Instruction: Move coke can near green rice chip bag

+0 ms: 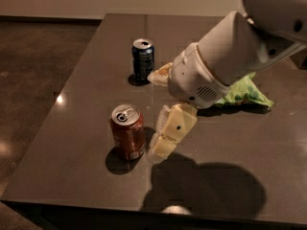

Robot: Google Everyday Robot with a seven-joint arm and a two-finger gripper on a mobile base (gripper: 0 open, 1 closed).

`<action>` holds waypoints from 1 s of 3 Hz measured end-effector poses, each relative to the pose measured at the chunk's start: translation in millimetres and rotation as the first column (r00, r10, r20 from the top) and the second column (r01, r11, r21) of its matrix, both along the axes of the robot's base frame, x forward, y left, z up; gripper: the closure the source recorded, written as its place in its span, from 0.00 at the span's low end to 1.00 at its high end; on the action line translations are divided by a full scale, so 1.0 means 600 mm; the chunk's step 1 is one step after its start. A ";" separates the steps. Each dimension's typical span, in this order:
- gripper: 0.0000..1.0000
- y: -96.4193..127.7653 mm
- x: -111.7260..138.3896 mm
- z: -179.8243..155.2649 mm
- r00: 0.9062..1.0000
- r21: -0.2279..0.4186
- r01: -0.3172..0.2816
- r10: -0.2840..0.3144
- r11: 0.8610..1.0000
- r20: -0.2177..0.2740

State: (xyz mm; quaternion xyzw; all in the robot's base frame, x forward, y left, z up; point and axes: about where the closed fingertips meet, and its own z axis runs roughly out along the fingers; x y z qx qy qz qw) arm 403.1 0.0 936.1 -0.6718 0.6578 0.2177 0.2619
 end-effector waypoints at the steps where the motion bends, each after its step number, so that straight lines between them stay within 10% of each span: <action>1: 0.00 0.039 0.002 -0.017 1.000 0.017 -0.001 0.001 1.000 0.010; 3: 0.19 0.065 0.009 -0.033 1.000 0.019 -0.004 0.004 1.000 0.002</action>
Offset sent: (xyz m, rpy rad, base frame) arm 0.0108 0.0404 -0.0258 0.0266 -0.0081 -0.0078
